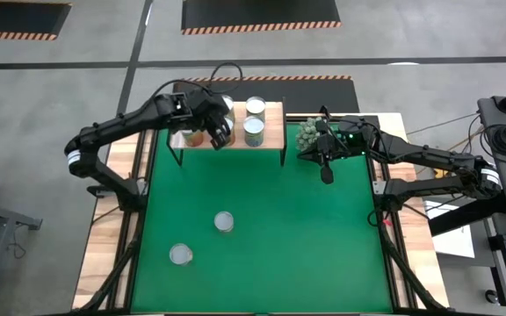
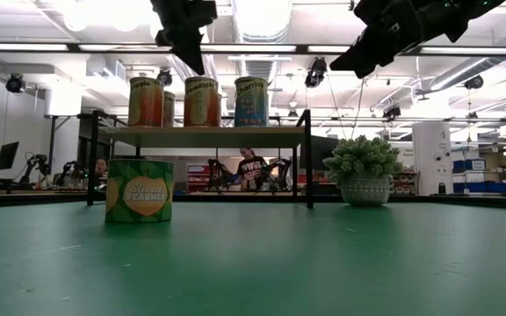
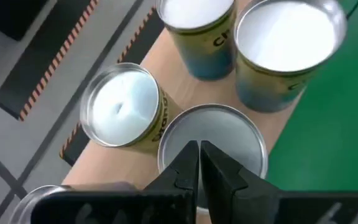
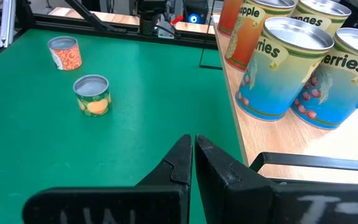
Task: Pick and place cans onto a shelf
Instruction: Adjust the canned goods on the shelf
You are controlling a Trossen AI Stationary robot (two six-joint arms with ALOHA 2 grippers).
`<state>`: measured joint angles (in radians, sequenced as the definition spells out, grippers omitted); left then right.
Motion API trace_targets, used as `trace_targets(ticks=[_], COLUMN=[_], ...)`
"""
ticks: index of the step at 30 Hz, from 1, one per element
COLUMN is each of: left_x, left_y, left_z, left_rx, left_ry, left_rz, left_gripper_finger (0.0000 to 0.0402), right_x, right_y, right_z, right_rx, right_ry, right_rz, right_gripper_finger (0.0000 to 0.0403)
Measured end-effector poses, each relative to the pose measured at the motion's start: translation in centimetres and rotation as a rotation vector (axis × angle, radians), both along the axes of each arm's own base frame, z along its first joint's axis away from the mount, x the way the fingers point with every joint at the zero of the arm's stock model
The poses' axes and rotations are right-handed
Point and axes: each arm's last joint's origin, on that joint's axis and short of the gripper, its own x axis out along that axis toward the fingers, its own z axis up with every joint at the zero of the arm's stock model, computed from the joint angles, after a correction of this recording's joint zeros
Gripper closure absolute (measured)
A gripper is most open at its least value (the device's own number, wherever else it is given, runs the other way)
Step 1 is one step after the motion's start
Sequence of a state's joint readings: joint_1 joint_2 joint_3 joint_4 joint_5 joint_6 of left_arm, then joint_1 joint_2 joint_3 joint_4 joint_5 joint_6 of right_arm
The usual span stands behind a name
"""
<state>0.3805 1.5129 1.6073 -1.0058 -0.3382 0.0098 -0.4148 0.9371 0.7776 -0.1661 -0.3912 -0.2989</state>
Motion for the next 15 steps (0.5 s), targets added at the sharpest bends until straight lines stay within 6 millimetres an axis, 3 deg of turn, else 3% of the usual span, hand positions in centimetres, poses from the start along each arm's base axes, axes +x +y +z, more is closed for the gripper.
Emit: trace_targets(ticks=[15], left_x=[1.0], left_y=[0.4], left_z=[-1.8], left_rx=[-0.055], left_ry=[0.075], left_rz=[0.02], left_gripper_finger=[0.0402], right_x=[0.0], right_y=[0.0], right_z=[-0.1], right_rx=[0.003], right_ry=[0.007], right_rz=[0.0], right_gripper_finger=[0.0394])
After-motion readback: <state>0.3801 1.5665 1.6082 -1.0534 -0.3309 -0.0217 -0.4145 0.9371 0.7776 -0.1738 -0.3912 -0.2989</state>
